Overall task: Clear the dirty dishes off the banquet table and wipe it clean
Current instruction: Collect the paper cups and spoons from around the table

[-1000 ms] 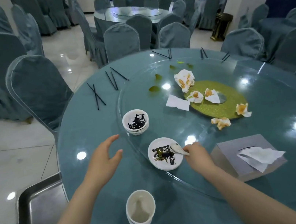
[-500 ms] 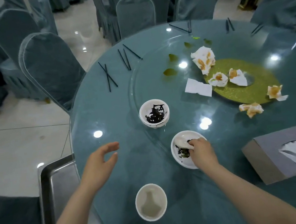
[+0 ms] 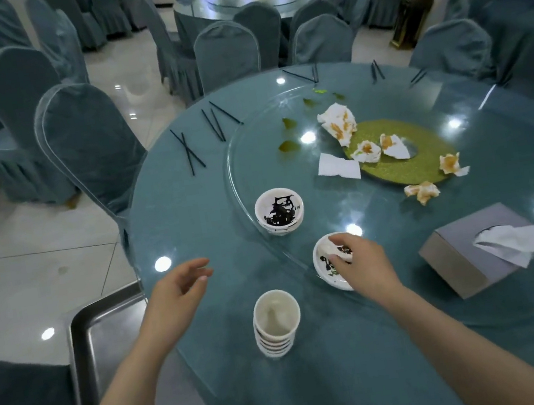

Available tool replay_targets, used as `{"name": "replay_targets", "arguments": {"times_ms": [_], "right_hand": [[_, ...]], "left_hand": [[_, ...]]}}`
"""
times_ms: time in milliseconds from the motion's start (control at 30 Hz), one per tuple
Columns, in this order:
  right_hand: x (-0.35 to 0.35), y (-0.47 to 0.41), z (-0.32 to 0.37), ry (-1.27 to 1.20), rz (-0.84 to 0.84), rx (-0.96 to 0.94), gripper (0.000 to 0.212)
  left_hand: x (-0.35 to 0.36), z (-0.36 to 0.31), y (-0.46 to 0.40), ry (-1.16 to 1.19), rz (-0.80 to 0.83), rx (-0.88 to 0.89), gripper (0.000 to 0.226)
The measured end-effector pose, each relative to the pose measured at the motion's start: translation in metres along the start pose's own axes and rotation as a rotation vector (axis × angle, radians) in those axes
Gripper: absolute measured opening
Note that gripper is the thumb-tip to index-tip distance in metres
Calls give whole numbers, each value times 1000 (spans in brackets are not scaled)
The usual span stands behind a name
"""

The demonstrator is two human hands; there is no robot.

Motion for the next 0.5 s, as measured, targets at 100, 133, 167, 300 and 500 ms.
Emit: {"name": "replay_targets", "arguments": {"times_ms": [100, 133, 167, 300, 500], "right_hand": [[-15, 14, 33, -61, -32, -42, 33], [-18, 17, 48, -81, -36, -70, 33], [-21, 20, 62, -111, -35, -99, 33], [-14, 35, 120, -273, 19, -204, 31], [36, 62, 207, -411, 245, -376, 35]], "left_hand": [[-16, 1, 14, 42, 1, 13, 30], [-22, 0, 20, 64, 2, 22, 32], [-28, -3, 25, 84, 4, 30, 34], [-53, -16, 49, 109, -9, 50, 37], [-129, -22, 106, 57, -192, 53, 41]]}}
Point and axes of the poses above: each hand's wrist, its own y-axis away from the middle knuckle, its own x-axis out of the palm, z = x × y, the point moved 9 cm from there along -y, towards the middle knuckle
